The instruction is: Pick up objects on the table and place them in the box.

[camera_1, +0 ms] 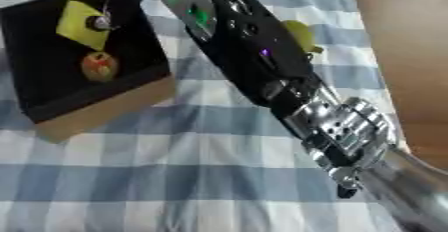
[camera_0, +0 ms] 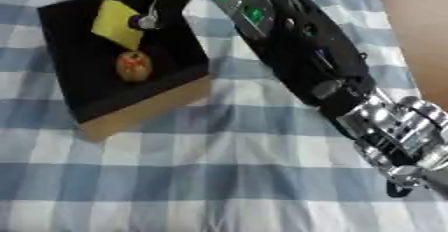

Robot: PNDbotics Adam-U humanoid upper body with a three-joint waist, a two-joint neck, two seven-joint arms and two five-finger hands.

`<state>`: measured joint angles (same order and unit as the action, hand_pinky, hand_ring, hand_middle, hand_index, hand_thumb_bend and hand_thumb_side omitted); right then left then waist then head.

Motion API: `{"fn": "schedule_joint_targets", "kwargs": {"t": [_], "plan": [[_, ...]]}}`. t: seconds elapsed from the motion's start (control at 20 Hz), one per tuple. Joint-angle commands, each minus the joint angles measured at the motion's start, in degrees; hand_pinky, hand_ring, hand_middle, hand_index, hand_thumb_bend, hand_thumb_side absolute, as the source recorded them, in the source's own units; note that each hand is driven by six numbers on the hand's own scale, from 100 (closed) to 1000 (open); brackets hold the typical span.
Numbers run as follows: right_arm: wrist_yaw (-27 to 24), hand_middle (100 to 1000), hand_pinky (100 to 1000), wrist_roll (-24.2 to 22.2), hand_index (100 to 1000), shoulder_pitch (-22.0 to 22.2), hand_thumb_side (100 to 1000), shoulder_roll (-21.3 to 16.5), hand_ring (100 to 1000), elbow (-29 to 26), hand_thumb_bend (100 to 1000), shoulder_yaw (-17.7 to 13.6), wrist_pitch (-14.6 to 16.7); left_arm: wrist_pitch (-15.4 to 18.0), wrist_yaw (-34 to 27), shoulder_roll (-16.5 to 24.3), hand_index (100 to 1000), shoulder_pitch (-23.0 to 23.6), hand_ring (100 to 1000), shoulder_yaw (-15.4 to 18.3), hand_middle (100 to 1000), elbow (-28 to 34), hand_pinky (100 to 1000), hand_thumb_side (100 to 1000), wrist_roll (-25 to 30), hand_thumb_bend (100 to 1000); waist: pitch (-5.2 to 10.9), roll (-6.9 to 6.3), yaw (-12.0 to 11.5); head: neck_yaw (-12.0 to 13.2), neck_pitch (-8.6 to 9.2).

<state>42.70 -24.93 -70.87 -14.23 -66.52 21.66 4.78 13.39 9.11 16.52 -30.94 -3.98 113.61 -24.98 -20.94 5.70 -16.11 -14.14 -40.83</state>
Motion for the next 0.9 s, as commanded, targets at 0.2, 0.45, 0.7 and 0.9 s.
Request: {"fn": "schedule_joint_targets", "kwargs": {"t": [0.2,0.45,0.7,0.9], "plan": [[-2.11,796,907,0.33,946,-0.83,131,-1.20,899,-2.01,359,-0.30,-1.37,-0.20,-0.18,0.75,814,-0.53,836,0.14,743,0.99,765,670,0.01,475,0.88,0.25,0.04,0.38,-0.32],[-6.47,748,884,1.95,891,-0.25,100,-6.21,876,-8.39,149,-0.14,-4.29,-0.50,0.13,1.26,814,0.26,836,0.39,744,0.99,764,671,-0.23,474,1.43,0.35,1.18,1.30,-1.12],[-10.15,771,890,-0.57,909,2.95,100,-16.84,892,-17.29,290,0.71,-7.20,-0.81,0.79,2.30,814,1.51,837,0.92,744,0.99,764,672,-0.87,473,1.95,0.38,3.02,2.86,-1.60],[-13.13,784,893,-1.78,918,8.69,100,-25.96,902,-24.54,295,-0.38,-9.45,-1.13,1.42,2.97,814,2.48,838,1.56,745,0.99,764,674,-1.71,471,1.90,0.16,4.34,3.84,-1.50]]}}
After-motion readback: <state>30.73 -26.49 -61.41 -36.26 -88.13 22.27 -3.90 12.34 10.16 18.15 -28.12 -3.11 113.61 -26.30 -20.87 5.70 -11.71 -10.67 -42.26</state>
